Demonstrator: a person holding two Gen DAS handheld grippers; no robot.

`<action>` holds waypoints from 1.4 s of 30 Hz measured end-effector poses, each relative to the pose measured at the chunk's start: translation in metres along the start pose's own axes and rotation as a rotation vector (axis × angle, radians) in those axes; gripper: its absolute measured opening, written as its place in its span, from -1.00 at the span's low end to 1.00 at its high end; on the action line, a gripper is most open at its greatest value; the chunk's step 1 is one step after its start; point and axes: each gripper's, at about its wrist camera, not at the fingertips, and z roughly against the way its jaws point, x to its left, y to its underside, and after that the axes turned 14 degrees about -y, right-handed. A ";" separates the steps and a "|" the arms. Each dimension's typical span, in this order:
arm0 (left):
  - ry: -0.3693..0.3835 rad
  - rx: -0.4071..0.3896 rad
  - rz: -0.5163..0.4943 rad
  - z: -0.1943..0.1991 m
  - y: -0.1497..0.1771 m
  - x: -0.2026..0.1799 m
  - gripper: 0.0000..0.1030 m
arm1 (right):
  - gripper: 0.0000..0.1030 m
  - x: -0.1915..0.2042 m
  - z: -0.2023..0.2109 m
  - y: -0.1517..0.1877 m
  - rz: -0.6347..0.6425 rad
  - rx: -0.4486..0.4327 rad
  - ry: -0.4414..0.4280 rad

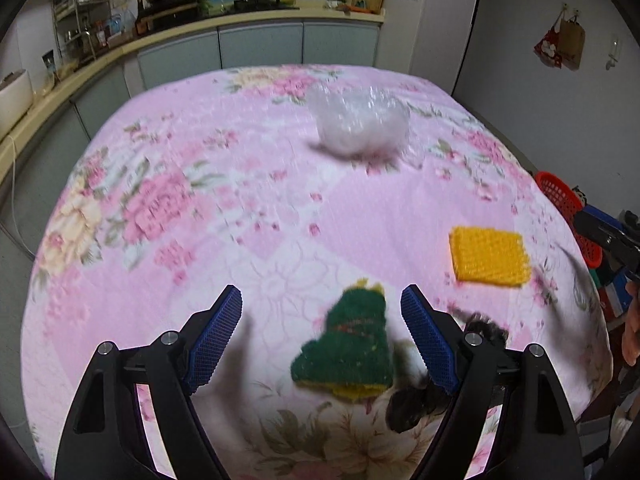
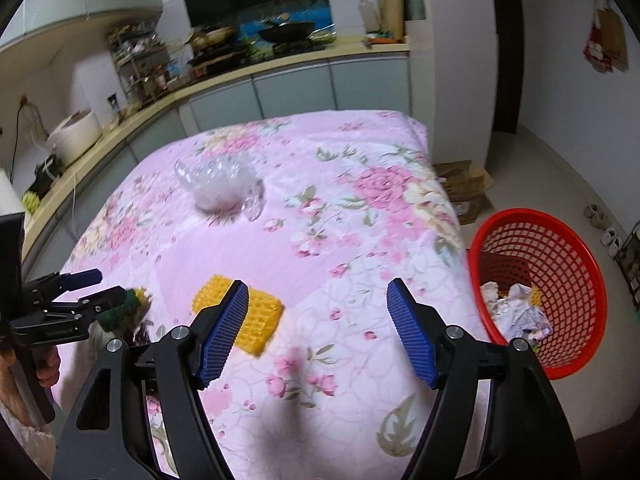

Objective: Collect trash
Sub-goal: 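Grasp the green scrubber with the left tool while the right tool grasps the yellow foam net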

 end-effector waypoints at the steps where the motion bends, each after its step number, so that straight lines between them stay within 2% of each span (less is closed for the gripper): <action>1: 0.006 0.005 -0.001 -0.002 0.002 -0.001 0.53 | 0.35 0.004 -0.005 0.000 0.014 0.012 -0.007; 3: 0.022 0.017 -0.008 -0.006 0.006 -0.003 0.35 | 0.35 0.009 -0.013 0.001 0.031 0.032 -0.017; 5: 0.026 0.035 -0.016 -0.011 0.008 -0.004 0.05 | 0.35 0.014 -0.022 0.001 0.040 0.053 -0.030; 7: 0.039 0.047 -0.008 -0.016 0.010 -0.002 -0.04 | 0.35 0.020 -0.033 0.002 0.053 0.077 -0.040; 10: 0.057 0.034 -0.004 -0.016 0.010 0.002 -0.33 | 0.35 0.030 -0.045 0.003 0.089 0.103 -0.053; 13: 0.056 0.021 -0.006 -0.015 0.008 0.003 -0.40 | 0.35 0.040 -0.057 0.003 0.124 0.133 -0.068; 22: 0.038 -0.007 0.044 -0.016 0.002 0.015 -0.43 | 0.35 0.048 -0.086 0.004 0.143 0.201 -0.084; 29: 0.027 -0.008 0.087 -0.019 -0.002 0.025 -0.43 | 0.33 0.045 -0.095 0.003 0.128 0.205 -0.061; 35: 0.022 -0.013 0.096 -0.018 -0.002 0.027 -0.43 | 0.07 0.044 -0.098 0.003 0.135 0.208 -0.026; 40: 0.018 -0.014 0.102 -0.017 -0.002 0.027 -0.43 | -0.25 0.040 -0.095 0.003 0.126 0.199 -0.010; 42: 0.009 -0.018 0.103 -0.015 -0.003 0.027 -0.43 | -0.31 0.038 -0.092 0.002 0.121 0.194 -0.011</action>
